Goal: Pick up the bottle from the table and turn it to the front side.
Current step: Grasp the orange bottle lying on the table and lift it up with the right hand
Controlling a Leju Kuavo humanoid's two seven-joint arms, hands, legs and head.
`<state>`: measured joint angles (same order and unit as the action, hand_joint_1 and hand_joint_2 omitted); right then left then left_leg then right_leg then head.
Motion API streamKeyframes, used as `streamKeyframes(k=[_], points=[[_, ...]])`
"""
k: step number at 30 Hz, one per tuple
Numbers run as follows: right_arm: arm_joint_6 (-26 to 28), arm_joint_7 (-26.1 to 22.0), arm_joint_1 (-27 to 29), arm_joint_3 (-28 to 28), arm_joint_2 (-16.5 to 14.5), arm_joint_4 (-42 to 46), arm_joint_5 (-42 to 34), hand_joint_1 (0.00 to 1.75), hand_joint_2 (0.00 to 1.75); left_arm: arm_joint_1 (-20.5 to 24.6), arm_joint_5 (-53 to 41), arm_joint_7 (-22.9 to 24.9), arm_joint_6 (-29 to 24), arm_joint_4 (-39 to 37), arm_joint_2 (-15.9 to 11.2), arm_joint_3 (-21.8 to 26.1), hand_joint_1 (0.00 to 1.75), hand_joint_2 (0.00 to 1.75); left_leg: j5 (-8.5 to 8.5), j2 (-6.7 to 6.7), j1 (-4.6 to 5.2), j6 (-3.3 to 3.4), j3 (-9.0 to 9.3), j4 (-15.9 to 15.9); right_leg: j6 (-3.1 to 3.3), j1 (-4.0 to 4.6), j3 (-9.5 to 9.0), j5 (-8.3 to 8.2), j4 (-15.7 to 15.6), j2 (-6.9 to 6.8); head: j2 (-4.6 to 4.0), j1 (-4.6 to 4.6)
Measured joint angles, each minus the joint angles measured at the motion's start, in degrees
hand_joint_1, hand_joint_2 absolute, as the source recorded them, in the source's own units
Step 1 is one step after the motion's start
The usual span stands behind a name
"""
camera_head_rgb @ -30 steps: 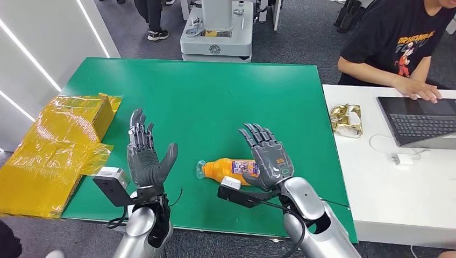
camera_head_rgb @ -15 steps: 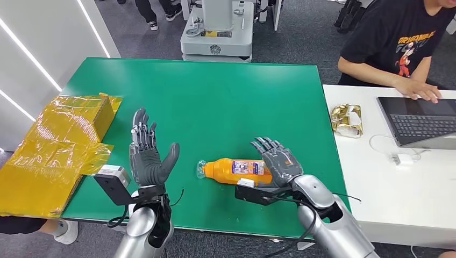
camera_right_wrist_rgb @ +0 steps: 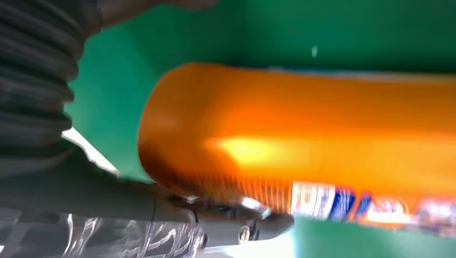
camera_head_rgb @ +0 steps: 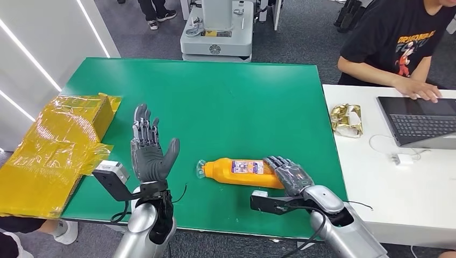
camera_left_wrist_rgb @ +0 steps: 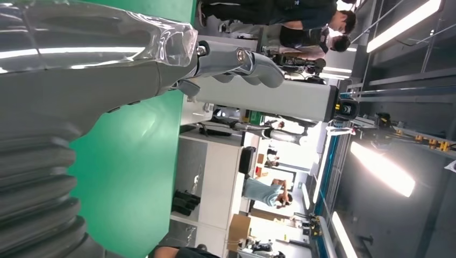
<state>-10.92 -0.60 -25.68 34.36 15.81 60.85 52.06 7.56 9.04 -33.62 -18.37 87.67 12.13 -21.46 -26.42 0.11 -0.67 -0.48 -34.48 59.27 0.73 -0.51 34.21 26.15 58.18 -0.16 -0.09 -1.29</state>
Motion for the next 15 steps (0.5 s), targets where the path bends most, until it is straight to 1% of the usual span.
streamKeyframes(k=[7, 15], points=[[1.97, -0.75, -1.07, 0.42, 0.01, -3.58, 0.07, 0.00, 1.75, 0.00, 0.87, -1.30, -0.35, -0.44, -0.28, -0.07, 0.00, 1.75, 0.00, 0.00, 0.00, 0.00, 0.01, 0.00, 0.00, 0.00, -0.02, 0.00, 0.00, 0.00, 0.00, -0.01], [2.15, -0.83, -1.87, 0.73, 0.01, -5.01, 0.07, 0.00, 1.75, 0.00, 0.92, -1.35, -0.43, -0.73, -0.46, -0.09, 0.00, 1.75, 0.00, 0.00, 0.00, 0.00, 0.04, 0.01, -0.02, 0.00, -0.06, -0.01, -0.02, 0.00, 0.00, 0.01]])
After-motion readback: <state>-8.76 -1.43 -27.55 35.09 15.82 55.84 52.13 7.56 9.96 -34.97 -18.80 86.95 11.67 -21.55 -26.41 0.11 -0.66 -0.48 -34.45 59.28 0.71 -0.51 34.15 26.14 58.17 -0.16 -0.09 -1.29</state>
